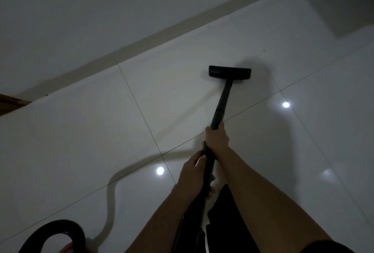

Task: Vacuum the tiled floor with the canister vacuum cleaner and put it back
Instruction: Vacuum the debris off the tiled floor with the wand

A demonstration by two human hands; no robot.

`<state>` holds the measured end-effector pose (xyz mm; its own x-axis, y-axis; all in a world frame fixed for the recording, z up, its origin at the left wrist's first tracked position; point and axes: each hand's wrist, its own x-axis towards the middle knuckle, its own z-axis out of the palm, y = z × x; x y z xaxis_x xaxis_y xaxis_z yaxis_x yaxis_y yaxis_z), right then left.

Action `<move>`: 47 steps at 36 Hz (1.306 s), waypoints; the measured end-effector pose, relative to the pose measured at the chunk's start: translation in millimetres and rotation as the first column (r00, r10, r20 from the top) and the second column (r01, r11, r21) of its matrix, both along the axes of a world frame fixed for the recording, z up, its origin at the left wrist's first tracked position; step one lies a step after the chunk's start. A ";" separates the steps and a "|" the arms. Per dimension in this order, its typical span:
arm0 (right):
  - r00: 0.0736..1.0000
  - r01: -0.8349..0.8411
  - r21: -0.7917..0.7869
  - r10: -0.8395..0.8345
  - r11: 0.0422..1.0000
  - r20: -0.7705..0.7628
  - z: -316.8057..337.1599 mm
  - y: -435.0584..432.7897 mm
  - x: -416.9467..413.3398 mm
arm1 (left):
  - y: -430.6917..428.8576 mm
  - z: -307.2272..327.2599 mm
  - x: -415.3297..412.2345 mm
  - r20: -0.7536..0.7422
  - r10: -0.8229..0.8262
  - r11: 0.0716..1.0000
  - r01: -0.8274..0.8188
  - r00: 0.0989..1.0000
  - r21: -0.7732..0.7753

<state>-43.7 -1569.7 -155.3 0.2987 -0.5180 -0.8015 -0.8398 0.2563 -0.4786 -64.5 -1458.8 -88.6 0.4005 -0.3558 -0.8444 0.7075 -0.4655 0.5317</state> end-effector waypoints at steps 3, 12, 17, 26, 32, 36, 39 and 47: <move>0.999 0.038 0.012 -0.037 0.999 -0.006 4.7 -1.5 -10.3 | 0.6 4.4 -6.0 0.027 -0.057 0.998 0.057 0.998 0.003; 0.996 0.093 0.060 -0.093 0.994 0.000 -1.0 11.3 -18.8 | 9.2 5.9 -12.4 0.055 -0.114 0.992 0.111 0.992 0.058; 0.996 0.085 0.121 -0.088 0.989 0.022 -9.5 14.4 -9.3 | 11.2 1.4 -3.4 0.047 -0.078 0.996 0.075 0.996 0.054; 0.996 0.084 0.107 -0.085 0.991 0.009 -29.6 -32.5 12.7 | -35.3 -12.0 14.2 -0.027 -0.035 0.999 0.036 0.999 0.031; 0.992 0.125 0.069 -0.124 0.990 -0.019 -35.9 -90.9 15.2 | -92.9 -15.9 21.8 -0.099 -0.018 1.000 0.016 0.995 -0.018; 0.991 0.136 0.048 -0.136 0.990 -0.013 -43.2 -132.0 19.4 | -133.6 -19.6 29.4 -0.107 -0.009 0.995 -0.001 0.994 -0.097; 0.990 0.139 0.035 -0.138 0.990 -0.013 -51.6 -160.7 25.2 | -159.9 -31.1 34.7 -0.090 -0.020 0.998 0.015 0.996 -0.054; 0.990 0.141 -0.003 -0.141 0.990 -0.008 -66.7 -231.5 52.1 | -226.5 -56.7 58.3 -0.073 -0.068 0.997 0.066 0.995 -0.030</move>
<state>8.4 -1801.3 -222.0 0.2165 -0.5567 -0.8020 -0.7992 0.3708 -0.4731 -6.1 -1685.3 -145.3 0.3123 -0.4030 -0.8603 0.7132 -0.4988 0.4926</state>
